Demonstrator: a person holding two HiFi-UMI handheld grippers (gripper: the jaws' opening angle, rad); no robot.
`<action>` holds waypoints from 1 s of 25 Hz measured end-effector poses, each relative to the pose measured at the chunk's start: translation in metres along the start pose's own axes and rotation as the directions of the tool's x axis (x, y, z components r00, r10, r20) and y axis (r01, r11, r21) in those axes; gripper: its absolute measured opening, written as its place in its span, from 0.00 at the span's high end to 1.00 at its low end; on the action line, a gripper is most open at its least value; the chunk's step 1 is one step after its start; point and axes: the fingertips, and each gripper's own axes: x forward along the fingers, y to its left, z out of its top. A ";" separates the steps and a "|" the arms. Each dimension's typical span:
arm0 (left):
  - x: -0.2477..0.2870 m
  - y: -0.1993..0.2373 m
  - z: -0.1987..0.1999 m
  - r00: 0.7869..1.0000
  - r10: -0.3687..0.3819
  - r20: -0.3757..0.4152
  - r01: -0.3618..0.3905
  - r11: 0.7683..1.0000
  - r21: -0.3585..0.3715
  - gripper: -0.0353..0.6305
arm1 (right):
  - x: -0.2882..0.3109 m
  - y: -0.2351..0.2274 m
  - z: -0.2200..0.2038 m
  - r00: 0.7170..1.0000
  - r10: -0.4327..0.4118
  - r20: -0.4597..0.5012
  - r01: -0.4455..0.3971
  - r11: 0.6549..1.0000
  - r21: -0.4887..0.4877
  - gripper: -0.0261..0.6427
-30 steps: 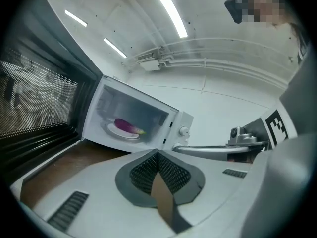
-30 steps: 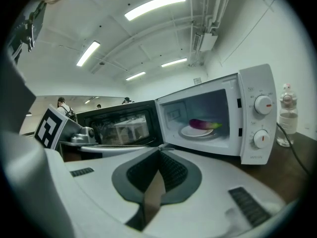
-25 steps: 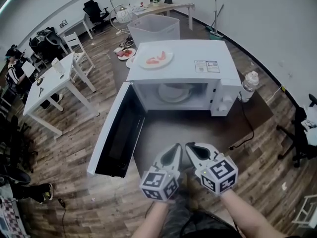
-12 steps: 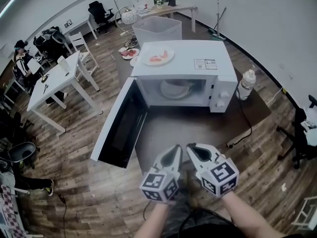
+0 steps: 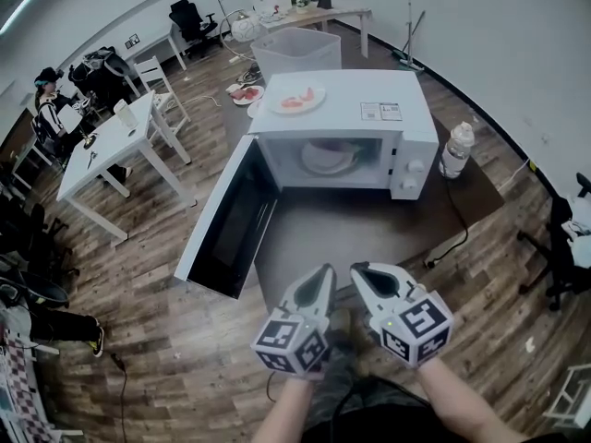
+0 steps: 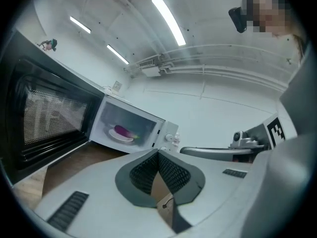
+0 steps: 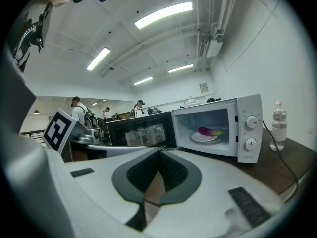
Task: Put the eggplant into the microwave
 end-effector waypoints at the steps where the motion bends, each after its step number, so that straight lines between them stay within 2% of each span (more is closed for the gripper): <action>1: -0.002 -0.002 0.001 1.000 -0.001 0.001 0.001 1.000 0.004 0.93 | -0.003 0.001 0.000 1.000 0.000 -0.001 0.000 1.000 0.002 0.96; 7: -0.015 -0.014 0.006 1.000 -0.008 0.010 0.008 1.000 0.026 0.93 | -0.020 0.010 0.002 1.000 0.000 0.003 0.000 1.000 -0.009 0.96; 25: -0.040 -0.042 0.023 0.998 -0.051 0.049 0.050 0.999 0.020 0.93 | -0.047 0.035 0.022 0.998 0.003 0.070 -0.001 1.000 -0.027 0.96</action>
